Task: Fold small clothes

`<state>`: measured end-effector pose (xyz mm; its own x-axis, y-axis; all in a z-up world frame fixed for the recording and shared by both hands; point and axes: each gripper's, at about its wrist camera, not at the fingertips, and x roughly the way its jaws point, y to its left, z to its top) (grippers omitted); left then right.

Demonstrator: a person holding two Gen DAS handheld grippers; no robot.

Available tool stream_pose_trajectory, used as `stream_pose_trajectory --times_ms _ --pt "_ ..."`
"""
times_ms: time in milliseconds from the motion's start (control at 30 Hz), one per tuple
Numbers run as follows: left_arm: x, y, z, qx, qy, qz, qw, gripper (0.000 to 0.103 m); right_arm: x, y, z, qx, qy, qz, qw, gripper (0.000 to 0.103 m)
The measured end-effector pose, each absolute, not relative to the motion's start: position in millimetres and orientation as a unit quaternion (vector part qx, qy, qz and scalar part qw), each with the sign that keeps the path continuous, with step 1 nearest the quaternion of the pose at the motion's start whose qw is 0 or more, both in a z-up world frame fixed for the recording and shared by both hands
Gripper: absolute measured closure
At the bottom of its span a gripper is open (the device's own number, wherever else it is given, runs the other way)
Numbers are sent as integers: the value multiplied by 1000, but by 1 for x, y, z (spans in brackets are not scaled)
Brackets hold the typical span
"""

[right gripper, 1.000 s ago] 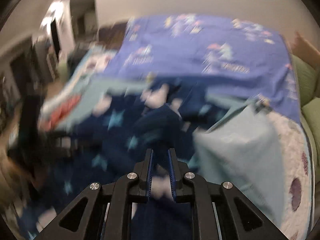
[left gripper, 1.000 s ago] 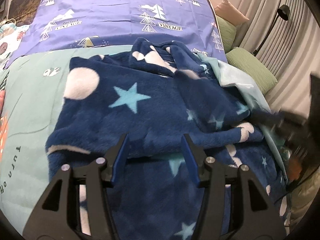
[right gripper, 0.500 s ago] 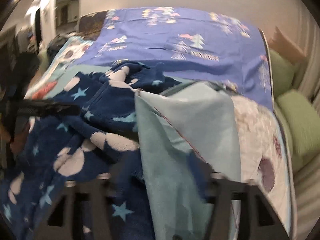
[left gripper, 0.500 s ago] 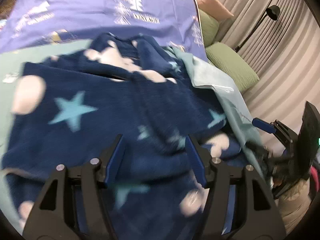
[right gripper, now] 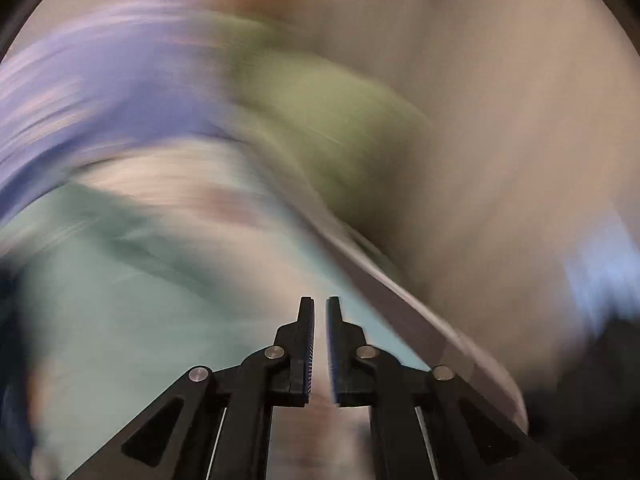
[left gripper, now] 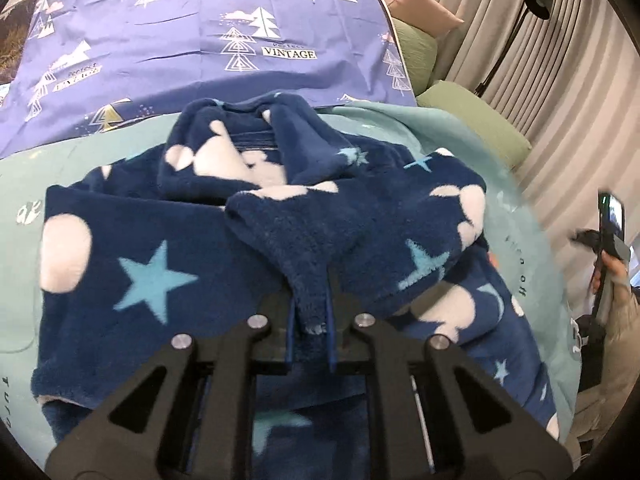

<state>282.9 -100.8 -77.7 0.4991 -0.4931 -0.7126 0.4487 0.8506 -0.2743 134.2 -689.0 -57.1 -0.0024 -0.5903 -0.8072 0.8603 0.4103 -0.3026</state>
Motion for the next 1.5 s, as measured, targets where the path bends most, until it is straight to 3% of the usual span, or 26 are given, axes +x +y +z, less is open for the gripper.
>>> stream_pose_trajectory --times_ms 67,233,400,600,933,1267,1333,1400,1500 --pt "283 -99 -79 -31 421 -276 864 89 95 -707 -56 197 452 -509 706 94" --pt "286 -102 -82 -45 425 -273 862 89 109 -632 -42 153 448 -343 811 94" --pt "283 -99 -70 -52 411 -262 872 91 157 -514 -35 131 449 -133 874 82" --pt "274 -64 -27 -57 368 -243 896 91 201 -396 -54 97 470 17 877 72" --pt "277 -14 -21 -66 371 -210 902 91 216 -362 -81 40 481 -7 876 63" --pt "297 -39 -6 -79 374 -232 894 91 263 -317 -110 -186 449 -92 869 58" --pt "299 -46 0 -79 371 -237 894 91 275 -322 -114 -196 440 -122 868 61" --pt "301 -53 9 -77 367 -242 895 91 281 -350 -100 -118 430 -142 884 88" --pt "297 -57 22 -78 356 -257 895 91 266 -403 -70 61 396 -98 911 89"
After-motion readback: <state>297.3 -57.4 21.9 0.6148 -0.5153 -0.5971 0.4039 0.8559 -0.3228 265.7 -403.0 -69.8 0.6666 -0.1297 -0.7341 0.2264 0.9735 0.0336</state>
